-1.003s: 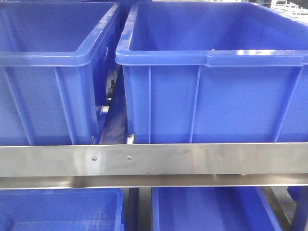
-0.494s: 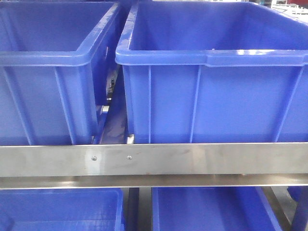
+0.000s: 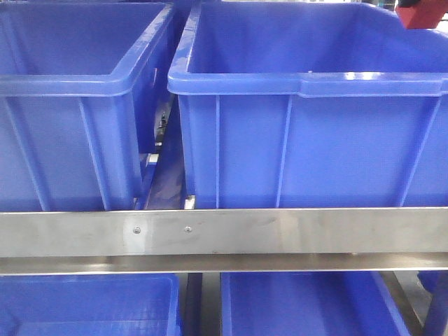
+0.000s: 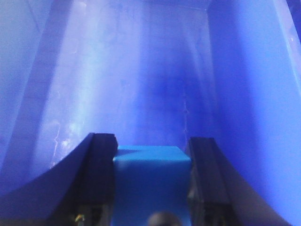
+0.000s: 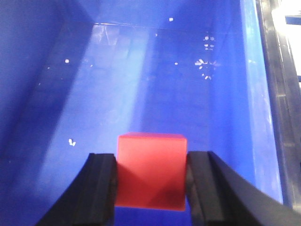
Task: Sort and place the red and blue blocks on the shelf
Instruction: 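Lower the left gripper with the blue cube into a blue bin, then open the left gripper to release the blue cube in the bin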
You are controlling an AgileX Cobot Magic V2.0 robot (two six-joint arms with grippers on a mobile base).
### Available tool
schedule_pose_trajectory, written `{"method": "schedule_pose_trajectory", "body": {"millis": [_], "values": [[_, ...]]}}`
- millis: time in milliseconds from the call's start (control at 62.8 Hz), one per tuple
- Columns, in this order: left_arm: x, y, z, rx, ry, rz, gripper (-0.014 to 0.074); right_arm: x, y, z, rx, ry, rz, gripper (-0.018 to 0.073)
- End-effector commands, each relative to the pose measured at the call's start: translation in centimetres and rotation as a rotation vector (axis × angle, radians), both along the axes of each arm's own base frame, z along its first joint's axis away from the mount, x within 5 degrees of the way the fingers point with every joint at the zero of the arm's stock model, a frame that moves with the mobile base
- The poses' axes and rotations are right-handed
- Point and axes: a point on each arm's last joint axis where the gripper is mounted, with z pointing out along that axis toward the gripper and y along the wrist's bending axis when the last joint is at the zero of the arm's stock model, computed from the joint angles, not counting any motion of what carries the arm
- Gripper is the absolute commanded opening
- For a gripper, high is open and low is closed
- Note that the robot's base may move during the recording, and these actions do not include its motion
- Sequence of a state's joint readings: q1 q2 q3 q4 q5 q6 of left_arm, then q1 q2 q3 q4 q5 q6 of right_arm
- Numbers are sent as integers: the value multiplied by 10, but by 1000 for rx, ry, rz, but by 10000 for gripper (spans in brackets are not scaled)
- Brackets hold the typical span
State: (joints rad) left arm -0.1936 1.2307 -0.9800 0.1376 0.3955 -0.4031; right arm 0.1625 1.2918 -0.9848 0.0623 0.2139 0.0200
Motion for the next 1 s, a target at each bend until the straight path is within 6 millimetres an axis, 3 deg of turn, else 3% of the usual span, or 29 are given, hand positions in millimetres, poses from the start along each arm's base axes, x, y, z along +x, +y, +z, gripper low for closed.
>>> {"method": "schedule_pose_trajectory", "body": {"millis": [0,159,318,462,987], "values": [[-1,-1,25,-20,-129,-13,128,-1,-1,29,5,-158,1,218],[0,-1,26,-23,-143,-15,218,0,-1,30,-2,-175,2,390],[0,-1,26,-23,-143,-15,366,0,-1,30,-1,-178,2,407],[0,-1,26,-23,-143,-15,443,0,-1,30,-1,-178,2,407],[0,-1,26,-21,-138,-14,454,0,-1,30,-1,-177,2,407]]}}
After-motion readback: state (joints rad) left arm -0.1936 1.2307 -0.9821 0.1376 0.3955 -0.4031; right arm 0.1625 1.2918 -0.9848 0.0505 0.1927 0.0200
